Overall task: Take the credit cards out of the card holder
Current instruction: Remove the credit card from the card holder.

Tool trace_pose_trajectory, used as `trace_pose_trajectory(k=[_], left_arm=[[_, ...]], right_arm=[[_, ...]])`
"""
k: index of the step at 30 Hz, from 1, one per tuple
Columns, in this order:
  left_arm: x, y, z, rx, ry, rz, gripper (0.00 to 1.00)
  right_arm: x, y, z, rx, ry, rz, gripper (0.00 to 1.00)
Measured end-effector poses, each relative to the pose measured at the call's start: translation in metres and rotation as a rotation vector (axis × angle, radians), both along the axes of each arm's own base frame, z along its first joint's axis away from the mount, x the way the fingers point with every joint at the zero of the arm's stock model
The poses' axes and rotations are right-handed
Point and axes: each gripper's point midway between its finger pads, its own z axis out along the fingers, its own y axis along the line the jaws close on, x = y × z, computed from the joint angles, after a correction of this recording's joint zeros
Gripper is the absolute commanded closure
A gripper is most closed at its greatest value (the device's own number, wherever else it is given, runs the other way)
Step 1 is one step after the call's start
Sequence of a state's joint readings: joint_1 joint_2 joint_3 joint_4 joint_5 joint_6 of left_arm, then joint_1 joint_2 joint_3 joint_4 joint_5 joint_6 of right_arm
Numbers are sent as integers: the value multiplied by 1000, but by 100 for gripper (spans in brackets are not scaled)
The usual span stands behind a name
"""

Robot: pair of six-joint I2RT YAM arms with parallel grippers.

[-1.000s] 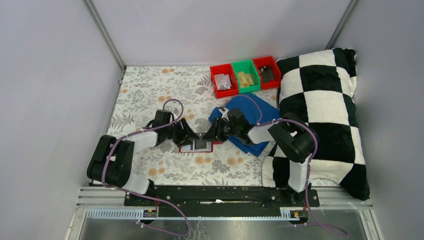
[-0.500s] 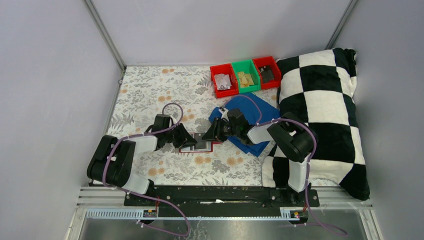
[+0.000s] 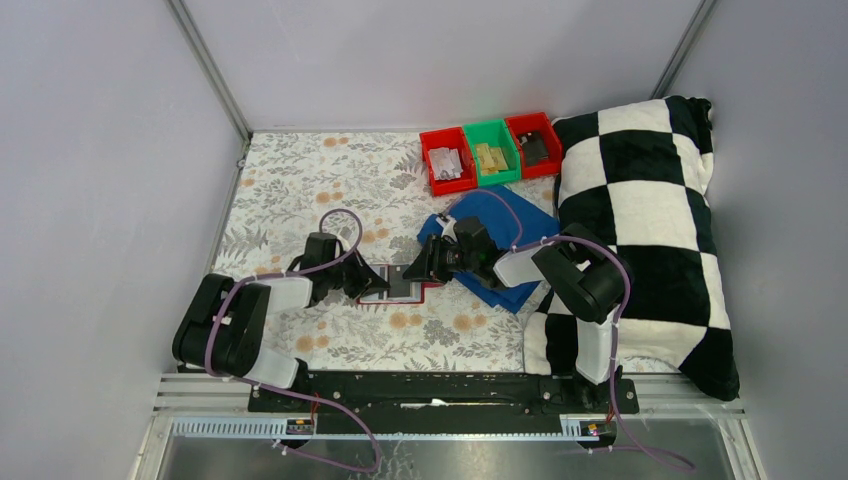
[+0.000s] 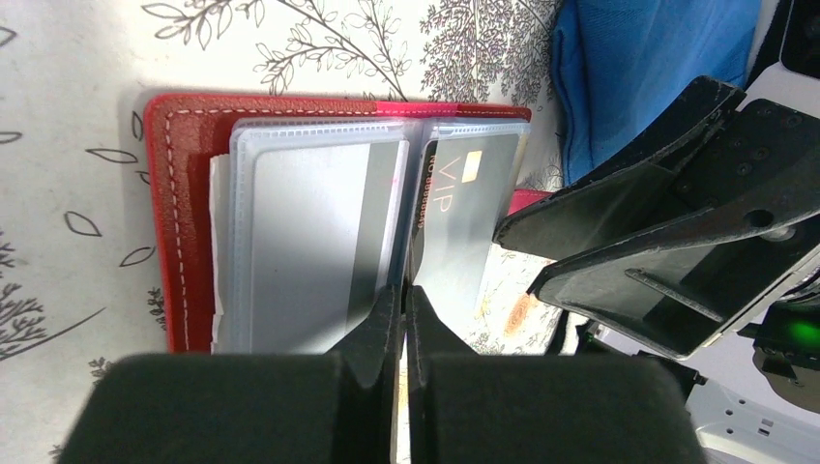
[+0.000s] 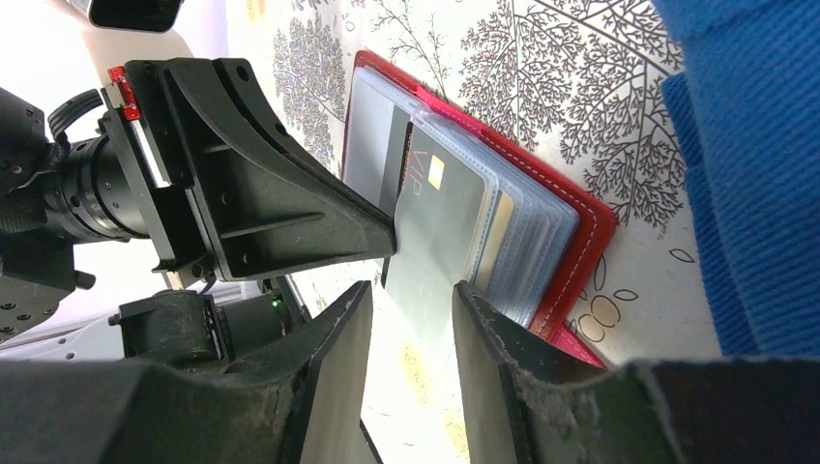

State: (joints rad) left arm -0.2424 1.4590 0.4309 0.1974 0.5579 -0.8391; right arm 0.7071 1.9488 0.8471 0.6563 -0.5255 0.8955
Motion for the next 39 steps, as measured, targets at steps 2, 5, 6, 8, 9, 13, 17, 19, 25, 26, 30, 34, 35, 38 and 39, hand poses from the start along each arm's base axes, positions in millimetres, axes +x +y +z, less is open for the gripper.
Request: trace_pose_trajectory(k=[2,5,6,8,9,13,17,19,25,26,30,34,35,38,39], left_arm=[[1,0,0,-3,0,2,100],[1,1,1,-4,-1,4,100],[1,1,1,-4,-1,6,100],[2,2,3,-2,-8,11,100],[3,3,4,-1,-11,13,100],[4,6,10,5,-30,27,100],[1,10,12,7,-42,38,100],[-2,11,10,10,-37,40,100],[-7,15,8,20,-36,63,100],[-6,16,9,22,-44,67,100],[-5,18,15,30,-67,79,100],[-7,19,13,35,-53,80,75],[-7,19,12,36,-52,79,70],[-8,20,11,38,-45,82,63],[-8,20,11,38,-43,84,61]], right_arm=[[0,0,0,1,-1,0,56],[0,0,0,1,-1,0,56],[0,0,0,1,-1,0,56],[0,0,0,1,-1,0,56],[1,1,0,2,-3,0,56],[1,1,0,6,-7,0,56],[1,1,0,7,-6,2,56],[1,1,0,7,-6,3,57],[1,1,-1,5,-8,5,56],[1,1,-1,5,-10,6,56],[1,1,-1,3,-14,9,56],[1,0,0,-7,-17,10,56],[1,0,0,-11,-17,11,56],[0,-2,1,-24,-16,8,56],[1,-2,2,-27,-16,8,56]])
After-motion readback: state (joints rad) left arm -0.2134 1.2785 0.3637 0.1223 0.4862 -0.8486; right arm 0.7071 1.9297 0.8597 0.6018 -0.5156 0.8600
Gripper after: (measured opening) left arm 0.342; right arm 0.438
